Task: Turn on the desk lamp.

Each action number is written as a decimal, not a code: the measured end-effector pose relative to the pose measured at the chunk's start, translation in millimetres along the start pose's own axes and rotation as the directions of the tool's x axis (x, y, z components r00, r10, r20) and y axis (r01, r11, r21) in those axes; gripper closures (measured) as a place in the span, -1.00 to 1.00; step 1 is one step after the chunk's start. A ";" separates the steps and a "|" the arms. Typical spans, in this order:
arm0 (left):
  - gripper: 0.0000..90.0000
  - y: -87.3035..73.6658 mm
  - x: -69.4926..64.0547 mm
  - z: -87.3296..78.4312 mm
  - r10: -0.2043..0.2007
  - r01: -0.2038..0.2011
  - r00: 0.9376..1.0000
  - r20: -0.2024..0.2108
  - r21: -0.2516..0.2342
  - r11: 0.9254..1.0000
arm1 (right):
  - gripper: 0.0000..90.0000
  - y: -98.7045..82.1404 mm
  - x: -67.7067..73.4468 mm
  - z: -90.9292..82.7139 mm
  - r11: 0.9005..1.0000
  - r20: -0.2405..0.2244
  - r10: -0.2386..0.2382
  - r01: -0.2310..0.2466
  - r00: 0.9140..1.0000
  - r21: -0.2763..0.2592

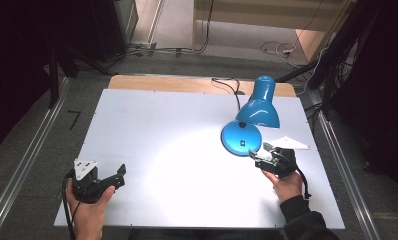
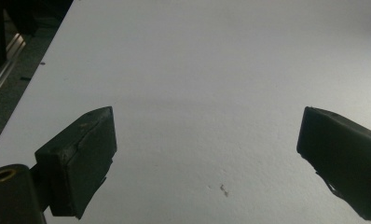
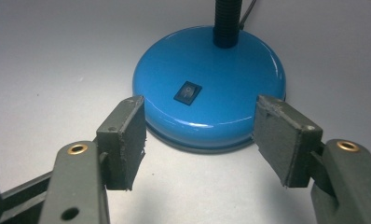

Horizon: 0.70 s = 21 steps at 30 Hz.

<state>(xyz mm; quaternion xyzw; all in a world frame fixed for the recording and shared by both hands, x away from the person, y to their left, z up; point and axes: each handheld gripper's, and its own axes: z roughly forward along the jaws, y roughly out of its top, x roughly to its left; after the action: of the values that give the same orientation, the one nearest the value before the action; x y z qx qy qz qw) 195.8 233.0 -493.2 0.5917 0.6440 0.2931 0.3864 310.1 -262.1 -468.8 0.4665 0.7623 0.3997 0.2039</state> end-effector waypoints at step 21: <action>-0.88 0.0 -0.2 0.2 -0.002 0.002 1.000 0.001 -0.003 1.000 | -0.26 -12.6 -18.8 -20.4 1.000 0.020 0.016 -0.016 1.000 0.009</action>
<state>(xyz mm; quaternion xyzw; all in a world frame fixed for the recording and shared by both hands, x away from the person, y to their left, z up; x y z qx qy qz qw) 196.0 232.7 -493.2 0.5905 0.6440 0.2935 0.3878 298.3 -290.1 -467.8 0.4776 0.7583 0.3930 0.2059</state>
